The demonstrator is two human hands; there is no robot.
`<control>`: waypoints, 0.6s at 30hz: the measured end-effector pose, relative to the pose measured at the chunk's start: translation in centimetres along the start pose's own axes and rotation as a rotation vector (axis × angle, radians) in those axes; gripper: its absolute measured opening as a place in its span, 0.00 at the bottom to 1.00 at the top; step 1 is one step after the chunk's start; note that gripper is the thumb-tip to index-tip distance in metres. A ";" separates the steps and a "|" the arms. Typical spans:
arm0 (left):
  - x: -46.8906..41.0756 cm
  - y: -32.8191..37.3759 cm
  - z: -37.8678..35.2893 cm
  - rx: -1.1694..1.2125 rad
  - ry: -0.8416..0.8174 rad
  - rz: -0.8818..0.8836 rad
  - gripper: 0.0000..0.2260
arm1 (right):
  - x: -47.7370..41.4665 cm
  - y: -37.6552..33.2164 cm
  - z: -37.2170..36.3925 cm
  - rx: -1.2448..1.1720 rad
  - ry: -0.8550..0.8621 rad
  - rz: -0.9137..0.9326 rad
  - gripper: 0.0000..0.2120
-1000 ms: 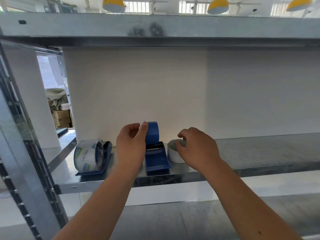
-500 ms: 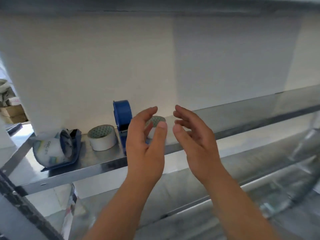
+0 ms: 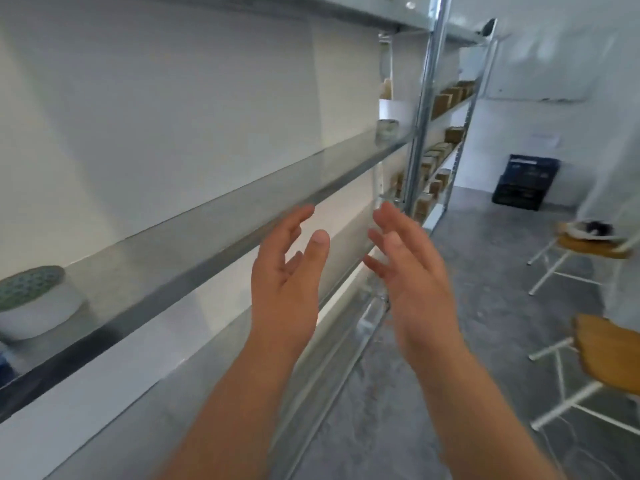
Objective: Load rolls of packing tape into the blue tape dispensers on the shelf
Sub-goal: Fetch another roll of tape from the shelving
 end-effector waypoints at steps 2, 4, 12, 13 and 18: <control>0.1 -0.7 -3.8 0.051 -0.048 0.029 0.14 | -1.5 -0.6 3.3 0.003 0.058 0.015 0.19; 0.3 -1.2 -7.9 0.090 -0.079 0.052 0.14 | -3.2 -1.2 6.4 0.008 0.103 0.034 0.20; 0.6 -2.5 -23.1 0.164 -0.178 0.060 0.13 | -11.0 -3.8 17.2 0.069 0.211 0.118 0.21; 0.6 -2.8 -24.5 0.178 -0.184 0.060 0.13 | -11.8 -4.1 18.2 0.072 0.218 0.127 0.21; 0.5 -4.7 -31.1 0.185 -0.238 0.088 0.12 | -15.6 -4.5 23.2 0.124 0.292 0.148 0.22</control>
Point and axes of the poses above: each hand's wrist, its own x-axis away from the middle knuckle, its own z-axis out of the back of the hand, y = z × x, the point moved 7 cm from there along -x, towards the middle knuckle, and after that the axes turned 11 degrees about y, right-handed, at the moved point
